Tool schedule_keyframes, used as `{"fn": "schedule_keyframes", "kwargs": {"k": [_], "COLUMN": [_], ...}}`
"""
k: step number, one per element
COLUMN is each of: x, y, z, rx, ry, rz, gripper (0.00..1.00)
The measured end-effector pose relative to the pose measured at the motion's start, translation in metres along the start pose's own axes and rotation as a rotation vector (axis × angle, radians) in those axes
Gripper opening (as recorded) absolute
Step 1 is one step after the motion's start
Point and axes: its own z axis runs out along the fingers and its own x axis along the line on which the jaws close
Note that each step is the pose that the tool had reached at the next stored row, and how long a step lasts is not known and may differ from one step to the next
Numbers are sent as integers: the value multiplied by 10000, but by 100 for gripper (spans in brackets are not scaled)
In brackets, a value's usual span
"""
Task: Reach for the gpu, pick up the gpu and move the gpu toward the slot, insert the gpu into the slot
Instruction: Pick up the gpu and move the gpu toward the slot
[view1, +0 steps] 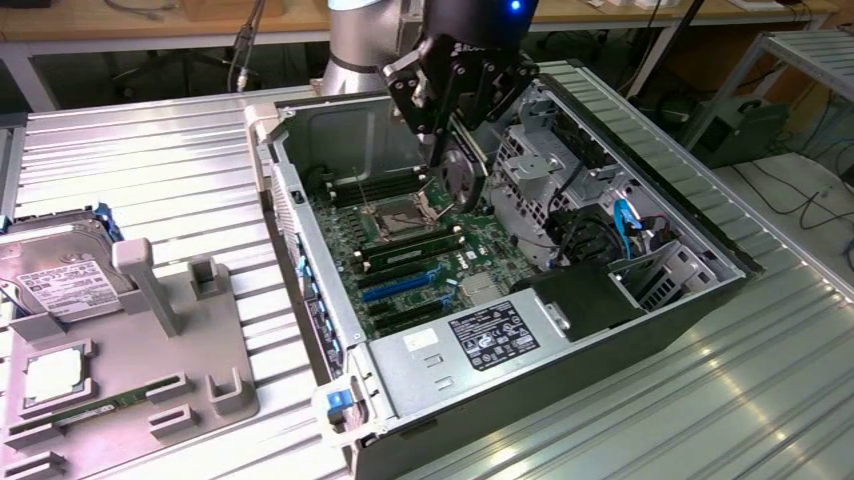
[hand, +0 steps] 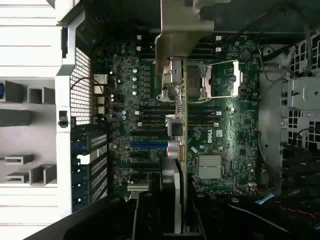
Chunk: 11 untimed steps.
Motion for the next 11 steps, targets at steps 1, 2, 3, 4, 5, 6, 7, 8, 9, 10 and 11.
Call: {"fn": "schedule_keyframes", "kwargs": {"k": [1,2,3,4,5,6,7,8,9,10,11], "x": [-30,-80,-130,-186,-222,-259,-298,-336,-375,-414,-454], "y": [0,0,-1,-1,-1,-1,-1,-1,-1,-2,-2], "z": [1,2,3,5,6,7,9,11,12,13,14], "rx": [-1,0,-1,-1,-2,-2,-1,-1,-1,-1,-1], "ry": [0,0,0,-1,-1,0,0,0,0,0,0], "rz": [0,-1,-1,-4,-5,-5,-7,-7,-8,-9,-11], "gripper": [28,28,28,28,28,28,28,28,28,28,28]}}
